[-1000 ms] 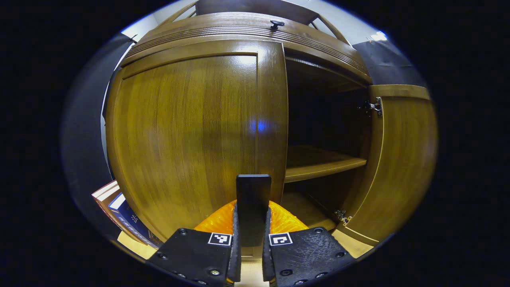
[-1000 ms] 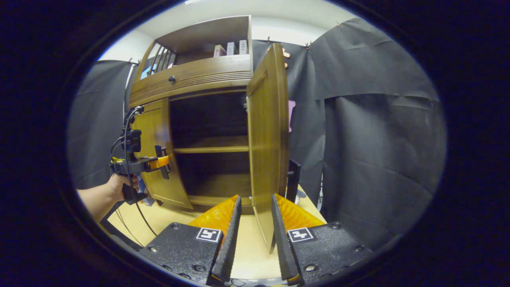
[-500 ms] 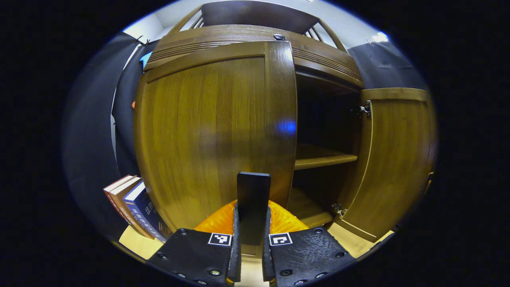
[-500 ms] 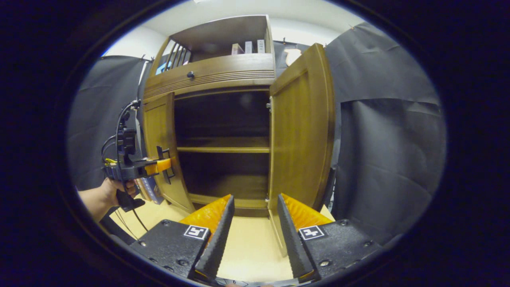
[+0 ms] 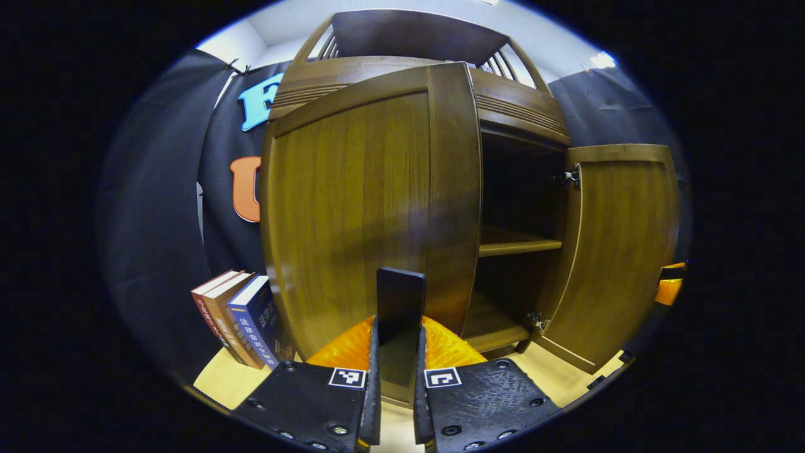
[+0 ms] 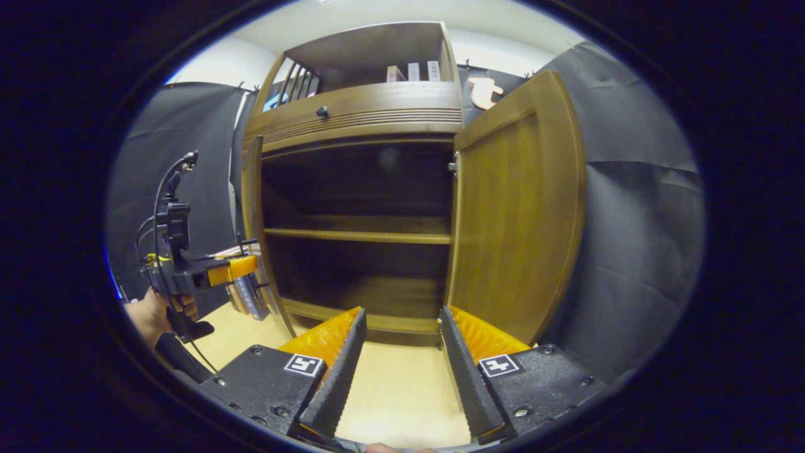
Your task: Open the right door of the double-door shoe cabinet with the right hand, and open the left door with the left hand.
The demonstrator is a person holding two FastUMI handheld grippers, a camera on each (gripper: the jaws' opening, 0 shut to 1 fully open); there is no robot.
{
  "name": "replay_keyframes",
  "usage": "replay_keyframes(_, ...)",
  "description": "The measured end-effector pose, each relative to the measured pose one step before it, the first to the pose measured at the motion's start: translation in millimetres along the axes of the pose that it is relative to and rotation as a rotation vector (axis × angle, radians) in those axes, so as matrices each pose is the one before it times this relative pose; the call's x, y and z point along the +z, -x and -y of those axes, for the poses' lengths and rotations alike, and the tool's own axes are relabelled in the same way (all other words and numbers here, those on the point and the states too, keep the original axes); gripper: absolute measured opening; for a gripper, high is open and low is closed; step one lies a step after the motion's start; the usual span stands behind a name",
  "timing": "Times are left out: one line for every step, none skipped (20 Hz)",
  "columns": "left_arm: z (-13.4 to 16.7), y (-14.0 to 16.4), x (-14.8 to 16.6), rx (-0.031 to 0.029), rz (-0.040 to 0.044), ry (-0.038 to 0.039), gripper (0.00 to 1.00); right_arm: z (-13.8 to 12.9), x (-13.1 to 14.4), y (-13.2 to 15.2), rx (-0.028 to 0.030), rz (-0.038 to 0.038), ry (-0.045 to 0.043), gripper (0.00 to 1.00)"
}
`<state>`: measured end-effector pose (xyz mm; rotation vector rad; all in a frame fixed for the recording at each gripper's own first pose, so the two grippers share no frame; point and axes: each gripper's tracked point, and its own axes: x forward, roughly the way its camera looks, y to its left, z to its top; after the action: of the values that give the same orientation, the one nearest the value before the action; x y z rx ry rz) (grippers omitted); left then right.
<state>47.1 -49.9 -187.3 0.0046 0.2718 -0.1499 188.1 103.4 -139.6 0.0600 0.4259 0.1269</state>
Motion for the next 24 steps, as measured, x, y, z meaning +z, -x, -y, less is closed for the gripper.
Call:
replay_keyframes(-3.26, 5.28, -0.37, 0.0068, 0.0, -0.00364, 0.2, -2.24, -0.53, -2.21, 0.00233, -0.00104, 0.00441, 0.76)
replay_keyframes(-3.97, 4.52, -1.0, 0.00661, -0.00114, -0.00296, 0.2, -3.36, -0.03, -2.28, 0.00679, -0.00186, 0.00375, 0.77)
replay_keyframes(-4.31, 5.3, -0.3, 0.00716, 0.0004, 0.00094, 0.2, -2.47, 0.01, -2.48, 0.00453, -0.0005, 0.00314, 0.8)
replay_keyframes(-2.76, 4.71, -1.41, 0.00863, -0.00202, -0.0006, 0.19, -3.68, 0.81, -3.16, 0.00619, -0.0006, 0.00382, 0.8)
replay_keyframes(-4.85, 6.24, -1.13, 0.01053, 0.0003, -0.00115, 0.2, -3.22, 0.08, -2.43, 0.00406, -0.00052, 0.00434, 0.8)
replay_keyframes(-4.79, 5.97, -1.32, 0.01041, 0.00086, -0.00241, 0.19, -3.01, 1.8, -2.49, 0.00595, 0.00029, 0.00316, 0.8)
replay_keyframes(-4.96, 3.61, -0.45, 0.01148, 0.00418, -0.00522, 0.19, -4.39, -1.38, -1.99, 0.00429, -0.00165, 0.00569, 0.81)
replay_keyframes(-5.1, 3.45, -1.85, 0.01407, 0.00044, -0.00761, 0.19, -3.06, 0.61, -3.43, -0.00237, -0.00074, 0.0131, 0.84)
replay_keyframes(-4.32, 3.49, -1.43, 0.0146, -0.00262, -0.00505, 0.19, -3.1, 0.26, -3.12, -0.00268, 0.00169, 0.0159, 0.87)
replay_keyframes(-3.77, 2.67, -1.69, 0.01196, -0.00267, 0.00021, 0.19, -3.22, -0.03, -1.72, -0.00043, 0.00284, 0.01147, 0.87)
replay_keyframes(-4.19, 2.62, -2.1, 0.00947, -0.0052, 0.00936, 0.19, -4.24, 0.37, -1.0, 0.00393, 0.00344, 0.00557, 0.87)
replay_keyframes(-4.33, 2.96, -3.57, 0.00815, -0.00756, 0.01303, 0.19, -2.97, 0.48, -1.26, 0.00473, 0.0006, 0.00228, 0.87)
replay_keyframes(-6.19, 2.08, -3.01, 0.00933, -0.00617, 0.01175, 0.19, -3.02, 0.35, -2.82, 0.00493, -0.00185, 0.00177, 0.9)
replay_keyframes(-6.06, 3.5, -2.26, 0.00978, -0.00213, 0.00916, 0.19, -3.09, 1.0, -1.97, 0.00531, -0.00186, -0.00012, 0.93)
replay_keyframes(-6.81, 3.24, -1.2, 0.013, -0.00228, 0.00594, 0.19, -1.52, 1.69, -3.15, 0.00283, 0.00045, -0.00023, 0.96)
replay_keyframes(-6.62, 2.57, 0.49, 0.01462, 0.00155, 0.00448, 0.19, -0.26, 0.86, -0.95, -0.00009, 0.00069, 0.00128, 0.96)
replay_keyframes(-7.58, 3.54, -0.86, 0.01584, -0.00311, 0.00286, 0.19, -1.01, 0.2, -1.1, 0.00107, 0.00052, 0.00152, 0.96)
replay_keyframes(-6.49, 2.59, -0.99, 0.01629, -0.00203, -0.00422, 0.19, -1.95, 1.04, -1.92, 0.00334, -0.00069, 0.00174, 0.96)
replay_keyframes(-5.87, 2.25, -0.19, 0.01484, -0.00032, -0.01244, 0.19, -2.73, 2.49, -5.19, 0.00165, -0.00129, 0.00183, 0.96)
replay_keyframes(-4.34, 1.89, 1.4, 0.0067, 0.00253, -0.01074, 0.19, -2.54, 1.4, -3.69, 0.00358, -0.00289, 0.0026, 0.96)
replay_keyframes(-3.42, 1.2, -0.09, 0.0019, -0.00064, 0.00001, 0.19, -2.72, 0.01, -2.13, 0.00246, -0.00115, 0.00341, 0.96)
replay_keyframes(-3.92, 2.17, 0.2, 0.00499, -0.0002, 0.00738, 0.19, -3.58, 1.1, -2.51, 0.00517, 0.00008, 0.00273, 0.96)
replay_keyframes(-5.28, 1.31, 0.04, 0.00694, -0.0002, 0.00735, 0.17, -3.81, -0.75, -0.57, 0.00443, 0.00052, 0.00312, 0.96)
replay_keyframes(-6.31, 1.65, -0.17, 0.00935, -0.00027, 0.00669, 0.16, -3.36, 1.66, -1.56, 0.00564, 0.00192, 0.00332, 0.96)
